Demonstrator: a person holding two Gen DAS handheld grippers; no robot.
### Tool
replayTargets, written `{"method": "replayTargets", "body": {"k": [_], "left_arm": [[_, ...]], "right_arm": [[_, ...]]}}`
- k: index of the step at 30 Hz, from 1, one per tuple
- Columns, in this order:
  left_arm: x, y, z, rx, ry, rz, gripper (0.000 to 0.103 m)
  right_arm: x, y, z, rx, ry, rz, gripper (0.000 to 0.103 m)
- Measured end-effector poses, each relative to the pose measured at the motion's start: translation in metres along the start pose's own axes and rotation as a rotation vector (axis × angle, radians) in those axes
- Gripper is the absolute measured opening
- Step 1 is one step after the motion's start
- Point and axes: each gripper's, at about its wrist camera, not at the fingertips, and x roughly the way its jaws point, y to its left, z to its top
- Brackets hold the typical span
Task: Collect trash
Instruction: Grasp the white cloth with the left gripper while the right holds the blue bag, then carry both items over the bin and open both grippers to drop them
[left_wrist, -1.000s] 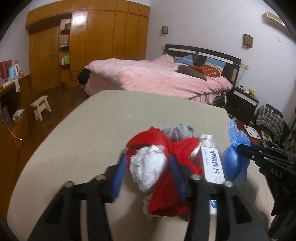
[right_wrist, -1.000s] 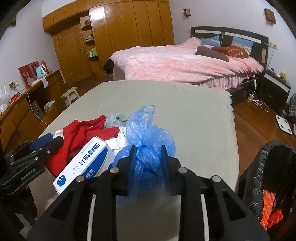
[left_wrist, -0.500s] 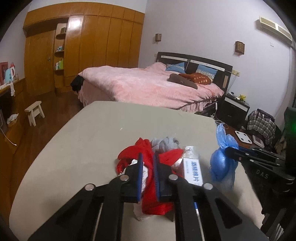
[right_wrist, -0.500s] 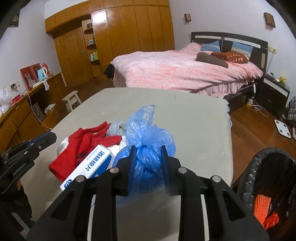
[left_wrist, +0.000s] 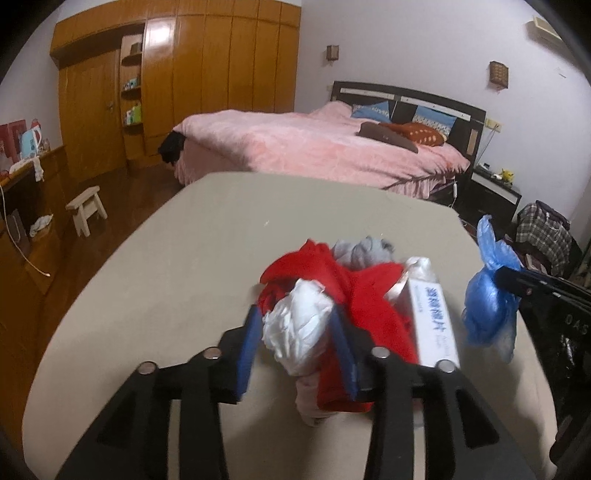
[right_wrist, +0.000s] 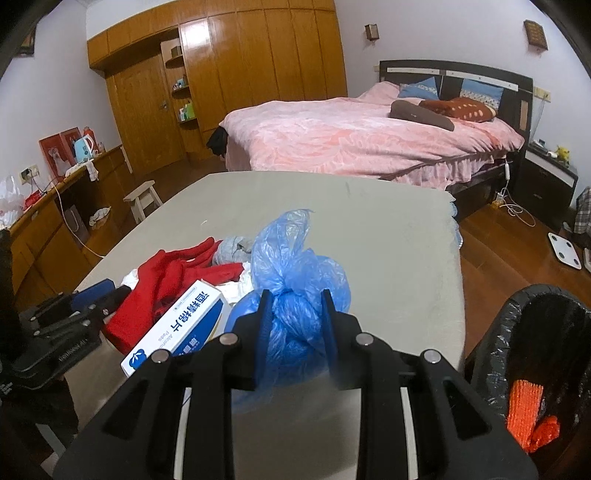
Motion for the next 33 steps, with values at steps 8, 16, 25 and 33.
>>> {"method": "replayTargets", "body": {"k": [8, 16, 25, 33], "left_arm": [[-0.006, 0.008, 0.001, -0.031, -0.027, -0.053, 0.014], [-0.036, 0.003, 0.022, -0.040, -0.118, -0.066, 0.013], [-0.063, -0.019, 0.049, -0.016, -0.196, -0.102, 0.013], [-0.071, -0.063, 0.062, 0.036, -0.213, -0.173, 0.013]], "right_arm": [[0.006, -0.001, 0.001, -0.010, 0.010, 0.002, 0.025], [-0.007, -0.002, 0.004, -0.009, -0.024, -0.001, 0.025], [-0.039, -0.009, 0.017, -0.004, -0.090, -0.012, 0.025], [-0.080, -0.031, 0.029, 0.010, -0.156, -0.043, 0.025]]}}
